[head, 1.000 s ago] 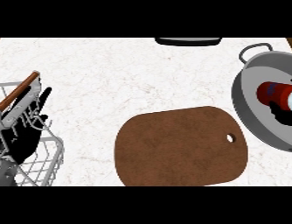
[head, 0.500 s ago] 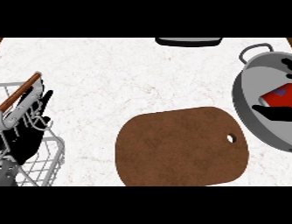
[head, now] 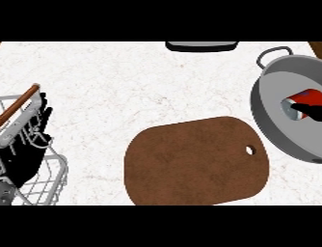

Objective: Pick the can from the cutting board and place it in the pot

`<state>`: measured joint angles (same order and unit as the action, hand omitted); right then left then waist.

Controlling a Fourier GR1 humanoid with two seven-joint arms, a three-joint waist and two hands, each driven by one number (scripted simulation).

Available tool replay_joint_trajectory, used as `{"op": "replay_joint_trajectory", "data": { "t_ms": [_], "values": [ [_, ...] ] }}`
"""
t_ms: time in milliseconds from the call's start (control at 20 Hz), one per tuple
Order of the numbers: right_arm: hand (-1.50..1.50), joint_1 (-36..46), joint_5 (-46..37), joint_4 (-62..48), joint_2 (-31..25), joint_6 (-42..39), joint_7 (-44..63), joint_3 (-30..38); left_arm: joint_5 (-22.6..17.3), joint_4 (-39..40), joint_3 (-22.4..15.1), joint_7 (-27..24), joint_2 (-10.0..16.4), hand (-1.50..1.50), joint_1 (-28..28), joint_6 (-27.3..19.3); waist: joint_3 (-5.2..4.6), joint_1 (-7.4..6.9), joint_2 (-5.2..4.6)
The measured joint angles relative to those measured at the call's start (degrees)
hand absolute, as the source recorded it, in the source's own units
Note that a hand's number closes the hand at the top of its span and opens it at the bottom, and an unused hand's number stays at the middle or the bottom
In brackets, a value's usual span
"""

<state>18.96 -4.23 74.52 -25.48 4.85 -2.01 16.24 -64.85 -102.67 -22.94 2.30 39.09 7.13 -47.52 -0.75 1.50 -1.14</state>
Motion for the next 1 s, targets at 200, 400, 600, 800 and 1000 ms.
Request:
{"op": "replay_joint_trajectory", "data": {
  "t_ms": [200,400,600,800,1000],
  "values": [
    [-1.50,-0.4,4.5,-3.2,-2.1,-3.9,-3.2,4.0,-1.3,-0.8,0.1,0.5,1.0,0.00,-1.3,1.1,0.00,0.76,0.10],
    [-1.50,-1.1,8.1,-6.4,-5.2,-8.8,-5.5,7.1,-1.8,-1.1,0.0,1.7,2.1,0.00,-2.0,1.8,0.00,1.25,0.13],
    [-1.50,-1.8,10.8,-9.6,-8.5,-13.7,-7.6,9.6,-1.7,-1.6,-0.3,2.6,2.8,0.00,-2.7,3.0,0.03,1.48,0.17],
    [-1.50,-2.9,12.8,-12.7,-11.6,-18.1,-10.1,11.9,-1.2,-2.0,-0.8,3.7,3.7,0.00,-3.4,4.9,0.10,1.54,0.20],
    [-1.50,-3.9,13.6,-16.0,-14.2,-21.5,-12.5,13.4,0.6,-2.2,-2.1,5.0,5.0,0.00,-3.6,6.3,0.21,1.16,0.08]
  ]
}}
